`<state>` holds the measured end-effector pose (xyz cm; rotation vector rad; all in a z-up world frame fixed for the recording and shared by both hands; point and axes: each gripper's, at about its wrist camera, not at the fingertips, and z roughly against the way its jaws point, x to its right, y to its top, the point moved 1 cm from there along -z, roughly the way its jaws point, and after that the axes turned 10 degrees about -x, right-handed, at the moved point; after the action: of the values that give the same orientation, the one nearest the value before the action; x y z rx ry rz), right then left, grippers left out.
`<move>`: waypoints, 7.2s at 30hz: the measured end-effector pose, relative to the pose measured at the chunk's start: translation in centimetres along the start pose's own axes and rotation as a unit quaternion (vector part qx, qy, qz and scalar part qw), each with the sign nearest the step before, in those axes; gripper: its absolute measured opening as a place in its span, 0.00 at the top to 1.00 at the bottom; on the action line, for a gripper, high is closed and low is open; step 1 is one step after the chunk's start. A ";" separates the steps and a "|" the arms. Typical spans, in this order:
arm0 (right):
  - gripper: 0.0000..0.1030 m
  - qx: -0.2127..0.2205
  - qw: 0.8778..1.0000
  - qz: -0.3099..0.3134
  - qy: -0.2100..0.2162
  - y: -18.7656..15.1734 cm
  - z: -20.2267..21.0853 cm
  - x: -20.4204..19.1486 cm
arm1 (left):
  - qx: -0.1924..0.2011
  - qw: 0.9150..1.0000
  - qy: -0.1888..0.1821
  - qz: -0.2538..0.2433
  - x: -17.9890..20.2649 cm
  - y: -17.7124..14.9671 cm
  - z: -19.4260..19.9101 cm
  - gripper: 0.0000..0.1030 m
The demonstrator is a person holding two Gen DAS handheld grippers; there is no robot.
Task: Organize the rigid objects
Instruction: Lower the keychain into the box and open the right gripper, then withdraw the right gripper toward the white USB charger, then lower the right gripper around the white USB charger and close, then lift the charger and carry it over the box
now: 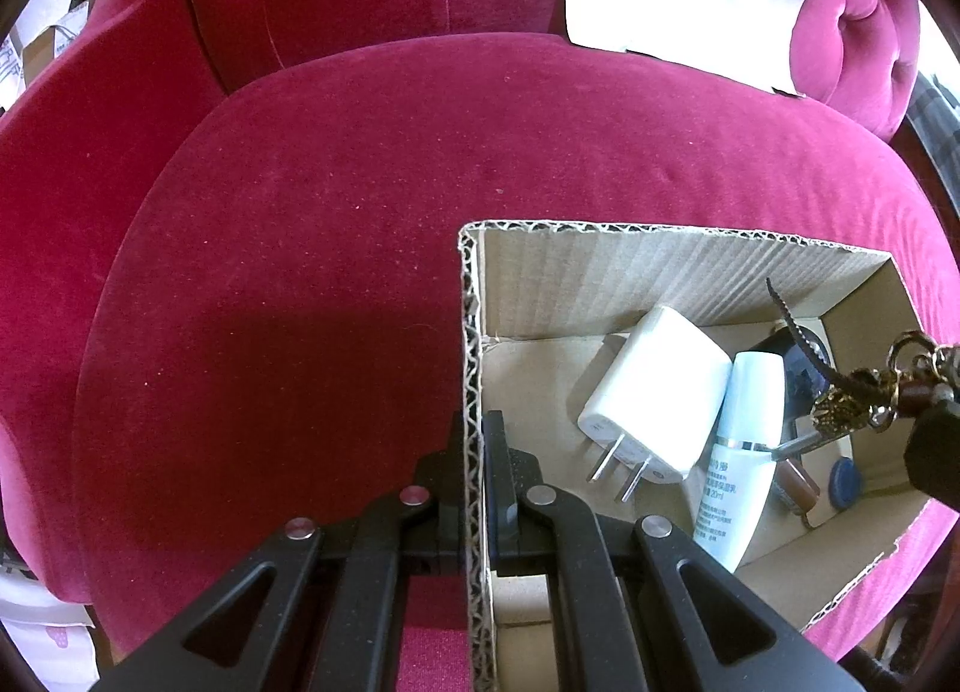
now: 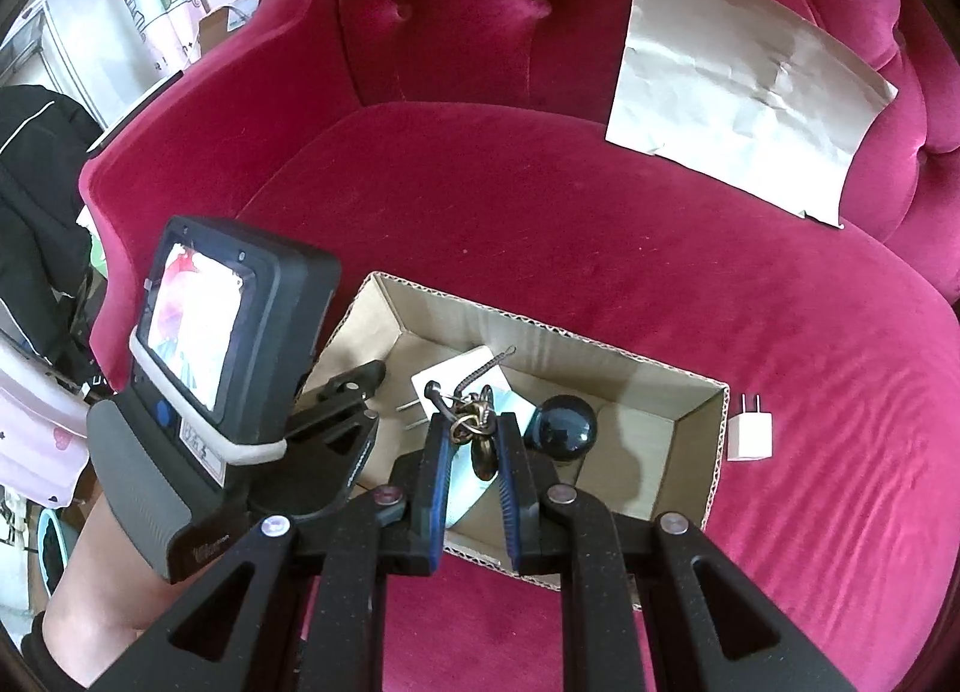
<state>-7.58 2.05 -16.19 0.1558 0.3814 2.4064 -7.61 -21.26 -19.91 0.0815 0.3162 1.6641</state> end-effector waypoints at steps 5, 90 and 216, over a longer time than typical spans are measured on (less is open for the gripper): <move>0.86 -0.001 1.000 0.000 0.003 -0.1 -0.2 0.2 | 0.000 1.000 0.001 0.001 -0.7 -0.1 0.1 0.97; 0.00 0.047 0.988 -0.121 -0.084 -5.5 -2.8 19.1 | -0.001 1.000 0.012 -0.002 1.6 -0.6 0.8 0.97; 0.73 -0.017 0.999 0.005 -0.038 -3.5 1.5 6.0 | 0.002 1.000 0.011 0.005 1.0 -0.2 0.7 0.97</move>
<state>-9.70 8.81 -15.83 0.2349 0.3056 2.4072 -7.41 -20.18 -19.44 0.0687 0.3357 1.6755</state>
